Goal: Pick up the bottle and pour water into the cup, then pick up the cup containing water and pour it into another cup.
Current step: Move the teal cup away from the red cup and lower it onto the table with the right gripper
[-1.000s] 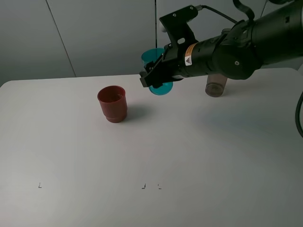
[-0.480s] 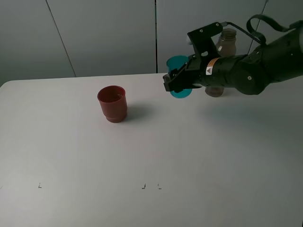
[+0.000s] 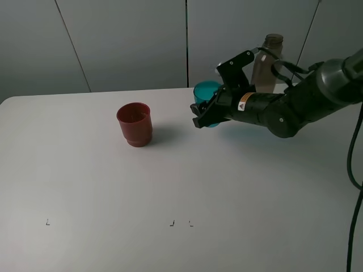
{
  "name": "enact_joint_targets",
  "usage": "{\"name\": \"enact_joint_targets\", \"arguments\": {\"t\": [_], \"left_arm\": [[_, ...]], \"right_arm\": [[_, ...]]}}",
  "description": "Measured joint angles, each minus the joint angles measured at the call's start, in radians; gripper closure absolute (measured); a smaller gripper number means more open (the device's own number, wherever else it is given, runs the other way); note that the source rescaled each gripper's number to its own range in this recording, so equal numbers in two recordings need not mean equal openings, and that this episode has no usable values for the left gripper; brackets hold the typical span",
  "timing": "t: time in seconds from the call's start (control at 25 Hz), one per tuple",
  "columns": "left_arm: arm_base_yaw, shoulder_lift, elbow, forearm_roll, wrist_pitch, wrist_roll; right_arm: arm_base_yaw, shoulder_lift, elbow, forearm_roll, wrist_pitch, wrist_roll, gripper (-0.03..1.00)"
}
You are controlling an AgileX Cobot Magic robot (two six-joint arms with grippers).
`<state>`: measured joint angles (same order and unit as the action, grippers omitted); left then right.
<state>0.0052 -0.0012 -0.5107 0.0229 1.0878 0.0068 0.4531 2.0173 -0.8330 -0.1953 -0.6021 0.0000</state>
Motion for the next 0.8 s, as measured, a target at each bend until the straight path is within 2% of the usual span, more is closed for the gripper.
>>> {"name": "enact_joint_targets", "arguments": {"t": [0.52,0.8], "left_arm": [[0.000,0.000,0.000,0.000,0.000,0.000],[0.000,0.000,0.000,0.000,0.000,0.000]], "right_arm": [[-0.013,0.097,0.000,0.000,-0.087,-0.014,0.89],[-0.013,0.102,0.000,0.000,-0.091,-0.014,0.89]]}}
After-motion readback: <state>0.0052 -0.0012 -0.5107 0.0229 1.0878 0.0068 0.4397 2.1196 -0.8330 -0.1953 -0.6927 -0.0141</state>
